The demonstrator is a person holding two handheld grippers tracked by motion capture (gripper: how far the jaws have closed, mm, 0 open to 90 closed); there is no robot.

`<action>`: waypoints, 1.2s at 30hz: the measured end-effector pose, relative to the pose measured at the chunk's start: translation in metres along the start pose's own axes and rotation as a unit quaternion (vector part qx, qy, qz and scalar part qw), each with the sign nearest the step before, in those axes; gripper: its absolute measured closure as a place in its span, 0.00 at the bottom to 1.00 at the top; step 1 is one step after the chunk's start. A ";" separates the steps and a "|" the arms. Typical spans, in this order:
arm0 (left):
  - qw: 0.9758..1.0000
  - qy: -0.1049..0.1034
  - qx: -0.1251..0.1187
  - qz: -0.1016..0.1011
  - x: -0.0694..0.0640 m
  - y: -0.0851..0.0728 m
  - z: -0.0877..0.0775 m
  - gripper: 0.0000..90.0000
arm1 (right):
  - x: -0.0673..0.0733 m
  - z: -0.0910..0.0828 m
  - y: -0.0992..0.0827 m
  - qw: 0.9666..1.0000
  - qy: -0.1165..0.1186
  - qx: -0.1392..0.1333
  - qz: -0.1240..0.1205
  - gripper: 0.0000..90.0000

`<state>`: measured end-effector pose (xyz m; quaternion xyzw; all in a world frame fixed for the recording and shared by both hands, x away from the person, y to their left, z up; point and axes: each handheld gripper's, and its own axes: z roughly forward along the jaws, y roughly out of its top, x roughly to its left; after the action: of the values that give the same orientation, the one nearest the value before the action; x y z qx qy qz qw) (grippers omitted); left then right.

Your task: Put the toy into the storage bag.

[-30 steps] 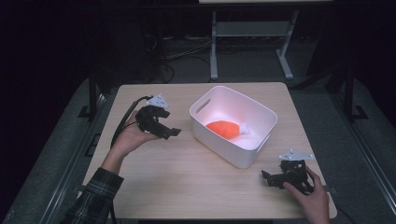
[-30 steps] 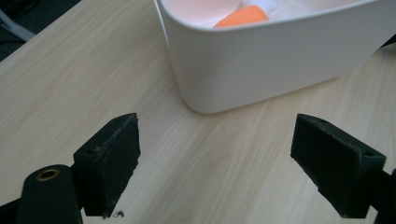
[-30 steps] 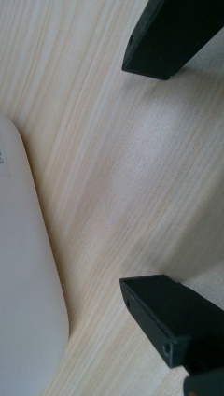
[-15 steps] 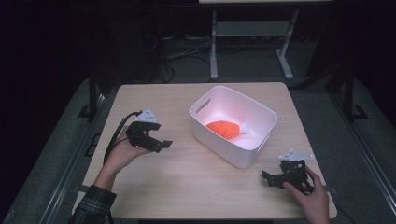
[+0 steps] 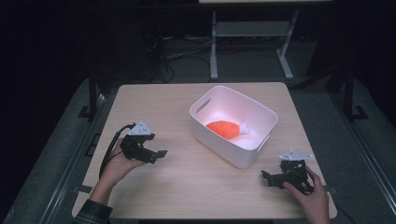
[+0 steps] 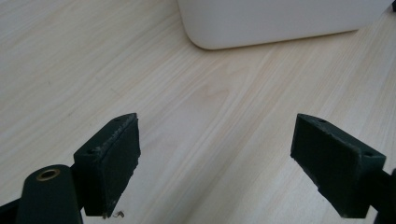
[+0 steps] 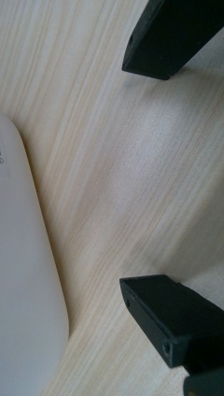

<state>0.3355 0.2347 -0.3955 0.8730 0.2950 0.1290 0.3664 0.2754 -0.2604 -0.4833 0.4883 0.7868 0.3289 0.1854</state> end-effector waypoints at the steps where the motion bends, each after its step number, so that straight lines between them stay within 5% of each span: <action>1: 1.000 0.001 0.003 0.000 0.000 -0.003 0.001 0.17 | 0.000 0.000 0.000 1.000 0.000 0.000 0.000 0.00; 26: 0.999 0.024 -0.013 -0.022 -0.019 -0.064 -0.001 0.17 | 0.000 0.000 0.000 1.000 0.000 0.000 0.000 0.00; 36: 0.999 0.030 0.008 -0.028 -0.023 -0.089 0.004 0.17 | 0.000 0.000 0.000 1.000 0.000 0.000 0.000 0.00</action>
<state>0.2817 0.2679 -0.4621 0.8628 0.3314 0.1428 0.3540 0.2754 -0.2604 -0.4833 0.4883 0.7867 0.3291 0.1853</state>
